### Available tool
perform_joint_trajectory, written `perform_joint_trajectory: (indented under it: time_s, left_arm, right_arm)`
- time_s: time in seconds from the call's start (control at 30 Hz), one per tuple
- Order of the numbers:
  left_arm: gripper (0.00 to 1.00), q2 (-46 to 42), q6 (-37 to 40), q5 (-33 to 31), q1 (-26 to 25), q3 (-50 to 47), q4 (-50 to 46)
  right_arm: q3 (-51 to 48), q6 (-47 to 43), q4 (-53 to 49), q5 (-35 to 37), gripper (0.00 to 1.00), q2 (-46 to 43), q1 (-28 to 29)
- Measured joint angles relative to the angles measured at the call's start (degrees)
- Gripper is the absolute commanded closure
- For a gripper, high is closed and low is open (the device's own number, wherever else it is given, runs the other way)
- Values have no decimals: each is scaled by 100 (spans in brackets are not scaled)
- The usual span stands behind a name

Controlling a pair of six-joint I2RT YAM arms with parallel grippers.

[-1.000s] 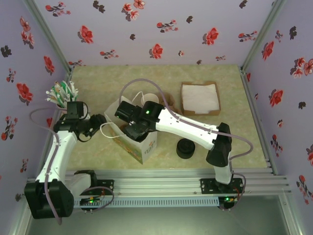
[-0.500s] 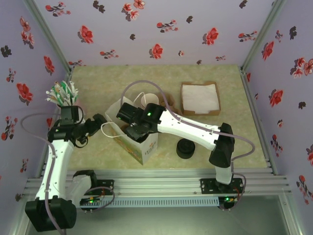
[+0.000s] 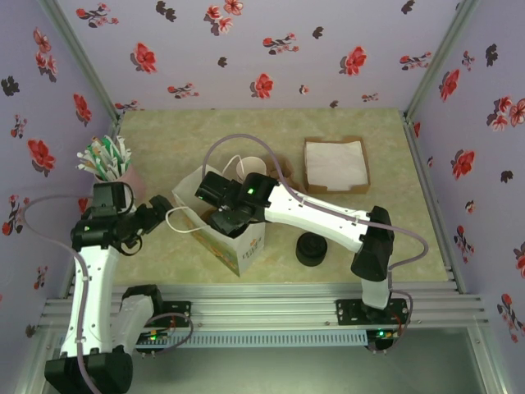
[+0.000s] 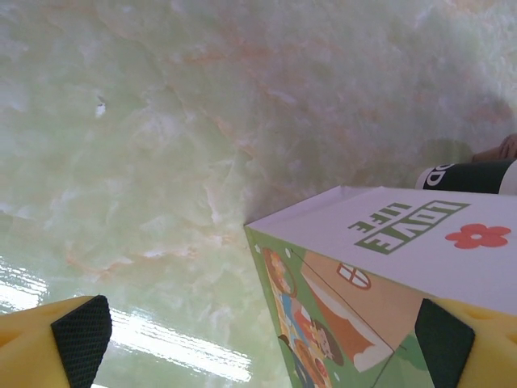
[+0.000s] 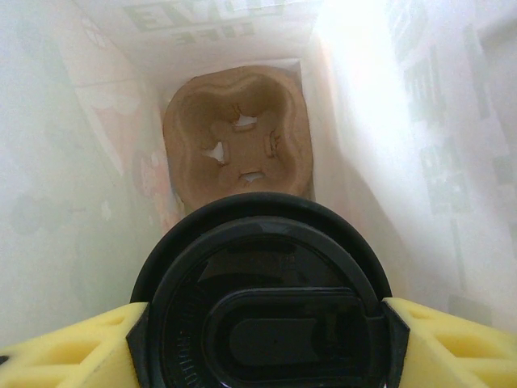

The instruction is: Pack the takeout coffee

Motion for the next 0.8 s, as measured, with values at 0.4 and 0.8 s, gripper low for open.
perform_joint_trajectory:
  time_s: [0.4, 0.8]
  left_arm:
    - [3, -107, 116, 175, 0, 66, -173]
    - [4, -107, 118, 264, 0, 66, -168]
  right_arm:
    - [0, 22, -2, -52, 32, 4, -4]
    - [0, 61, -24, -98, 32, 9, -4]
